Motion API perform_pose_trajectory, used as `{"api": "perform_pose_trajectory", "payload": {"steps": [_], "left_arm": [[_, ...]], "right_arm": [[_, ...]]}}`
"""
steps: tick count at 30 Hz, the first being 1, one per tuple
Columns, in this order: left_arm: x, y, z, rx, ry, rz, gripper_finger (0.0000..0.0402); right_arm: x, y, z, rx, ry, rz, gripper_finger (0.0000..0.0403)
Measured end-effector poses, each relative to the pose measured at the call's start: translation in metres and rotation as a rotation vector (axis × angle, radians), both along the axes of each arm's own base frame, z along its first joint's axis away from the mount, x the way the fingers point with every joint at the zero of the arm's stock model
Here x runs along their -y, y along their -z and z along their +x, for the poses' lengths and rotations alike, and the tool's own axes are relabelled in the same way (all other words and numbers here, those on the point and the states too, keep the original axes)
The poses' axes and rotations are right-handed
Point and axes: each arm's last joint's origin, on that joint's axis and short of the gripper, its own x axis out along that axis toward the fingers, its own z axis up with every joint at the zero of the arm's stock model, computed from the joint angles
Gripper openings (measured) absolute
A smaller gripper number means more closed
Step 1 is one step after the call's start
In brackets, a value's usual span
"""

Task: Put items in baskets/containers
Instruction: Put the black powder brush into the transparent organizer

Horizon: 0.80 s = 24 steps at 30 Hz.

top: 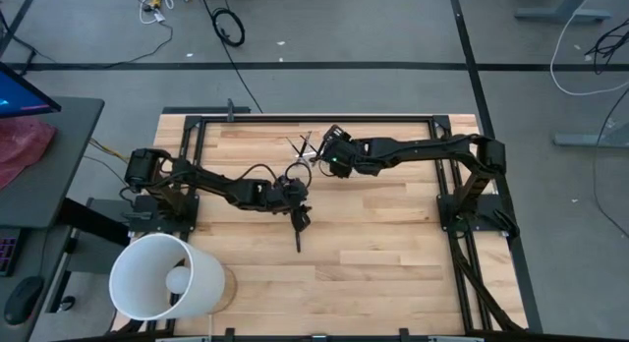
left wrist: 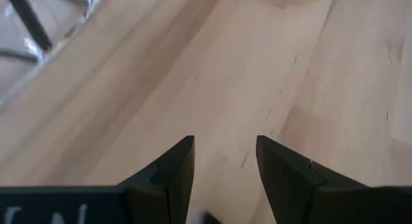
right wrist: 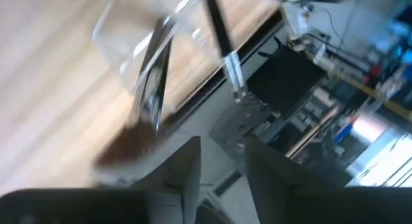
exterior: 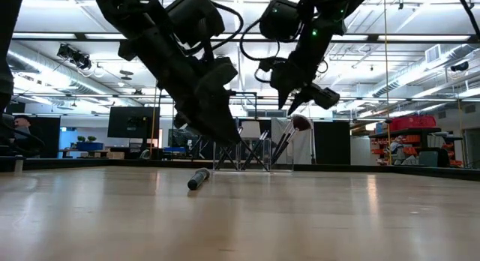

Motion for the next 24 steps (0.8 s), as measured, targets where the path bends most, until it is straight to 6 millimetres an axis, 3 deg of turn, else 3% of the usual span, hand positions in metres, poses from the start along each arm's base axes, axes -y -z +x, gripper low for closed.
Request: {"api": "perform_pose_trajectory", "payload": {"steps": [11,16,24], "left_arm": [[0.046,0.006,-0.013,-0.033,-0.128,-0.167,0.0170],[0.058,0.011,-0.024,-0.074,-0.231,-0.153,0.0163],[0.056,0.015,-0.024,-0.051,-0.326,-0.131,0.0142]], "right_arm": [[-0.056,0.000,0.009,0.363,0.179,0.178,0.0130],[-0.075,0.003,0.012,0.480,0.251,0.450,0.0130],[-0.096,0.004,0.019,0.548,0.262,0.878,0.0130]]}}
